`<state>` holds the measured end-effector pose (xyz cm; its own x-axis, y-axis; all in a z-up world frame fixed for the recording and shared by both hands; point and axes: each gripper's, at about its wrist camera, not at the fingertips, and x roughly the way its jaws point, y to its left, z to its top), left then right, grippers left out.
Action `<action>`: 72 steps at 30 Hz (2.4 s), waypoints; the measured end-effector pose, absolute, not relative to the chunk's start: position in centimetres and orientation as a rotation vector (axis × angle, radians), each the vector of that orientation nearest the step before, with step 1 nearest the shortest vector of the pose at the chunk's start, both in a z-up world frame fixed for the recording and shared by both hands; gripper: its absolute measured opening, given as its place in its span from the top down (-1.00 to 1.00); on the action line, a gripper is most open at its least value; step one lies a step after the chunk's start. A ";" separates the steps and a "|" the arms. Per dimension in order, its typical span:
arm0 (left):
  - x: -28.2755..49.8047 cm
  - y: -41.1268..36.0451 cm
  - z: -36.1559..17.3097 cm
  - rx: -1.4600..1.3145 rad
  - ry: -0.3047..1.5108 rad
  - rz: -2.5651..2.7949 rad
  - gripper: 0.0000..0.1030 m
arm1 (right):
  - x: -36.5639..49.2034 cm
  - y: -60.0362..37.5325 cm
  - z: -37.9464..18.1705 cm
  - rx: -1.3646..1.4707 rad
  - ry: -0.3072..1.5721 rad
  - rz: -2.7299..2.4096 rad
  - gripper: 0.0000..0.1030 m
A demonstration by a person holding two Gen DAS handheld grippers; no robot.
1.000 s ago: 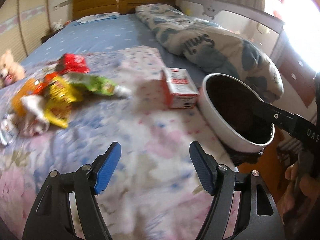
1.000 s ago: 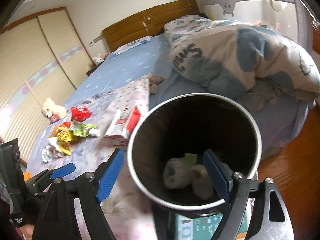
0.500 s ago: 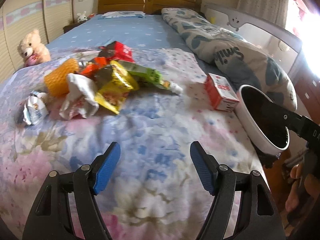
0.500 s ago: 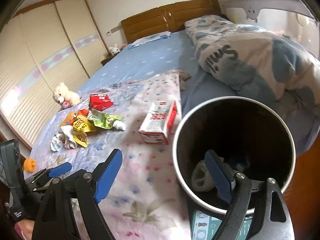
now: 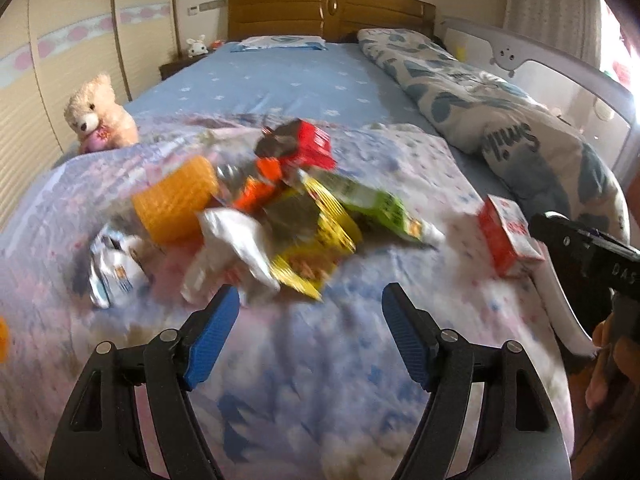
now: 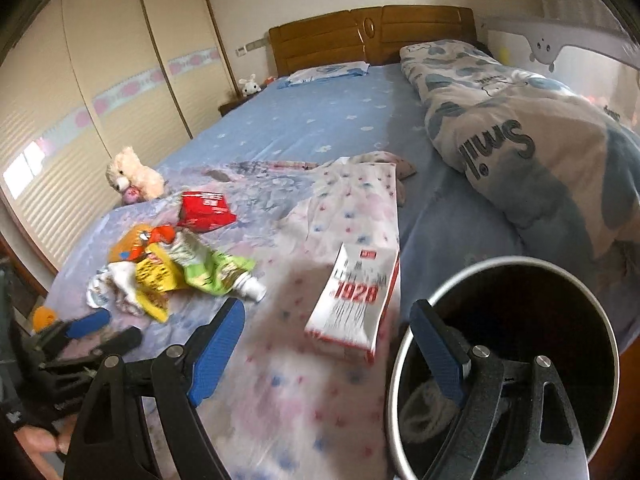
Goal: Collect trash
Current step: 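Grasp the white-and-red milk carton with the right tool while the left tool reaches toward the crumpled tissue, then grasp the crumpled white tissue with the left tool, then carry the tissue with the left tool while the right tool carries the white milk carton over the bin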
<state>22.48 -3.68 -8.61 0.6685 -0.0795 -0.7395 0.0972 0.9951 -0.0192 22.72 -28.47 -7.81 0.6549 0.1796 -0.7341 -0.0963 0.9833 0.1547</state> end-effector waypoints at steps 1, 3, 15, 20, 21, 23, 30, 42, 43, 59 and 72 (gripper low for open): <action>22.9 -3.4 -8.6 0.028 0.830 -0.087 -0.50 | 23.3 -28.5 -8.1 0.100 0.854 0.153 -0.67; 23.7 -3.1 -8.6 0.036 0.825 -0.070 -0.51 | 24.3 -28.4 -8.6 0.086 0.872 0.153 -0.67; 26.5 -3.5 -10.7 0.118 0.858 -0.035 -0.35 | 27.2 -26.6 -12.0 -0.077 0.978 0.127 -0.07; 26.0 -3.4 -10.5 0.114 0.852 -0.077 0.70 | 26.1 -26.0 -11.6 -0.057 0.963 0.166 -0.01; 25.8 -3.2 -10.3 0.104 0.851 -0.091 0.80 | 25.6 -25.8 -11.3 -0.047 0.959 0.182 -0.01; 25.2 -2.8 -10.0 0.061 0.864 -0.133 0.90 | 24.6 -25.3 -10.9 -0.018 0.955 0.216 -0.01; 21.4 -1.4 -9.7 0.009 0.864 -0.194 0.90 | 20.6 -24.5 -10.1 0.068 0.953 0.287 0.02; 18.5 1.8 -10.9 -0.080 0.884 -0.114 -0.13 | 17.4 -24.5 -11.8 0.127 0.974 0.262 -0.05; 18.6 2.0 -10.9 -0.089 0.887 -0.110 -0.22 | 17.2 -24.6 -11.9 0.133 0.976 0.259 -0.05; 19.6 0.1 -11.8 -0.040 0.909 -0.156 0.90 | 15.5 -24.2 -11.8 0.120 0.930 0.194 0.01; 14.7 -5.2 -8.6 -0.004 0.831 -0.326 0.99 | 11.6 -27.6 -8.2 0.206 0.825 0.164 0.03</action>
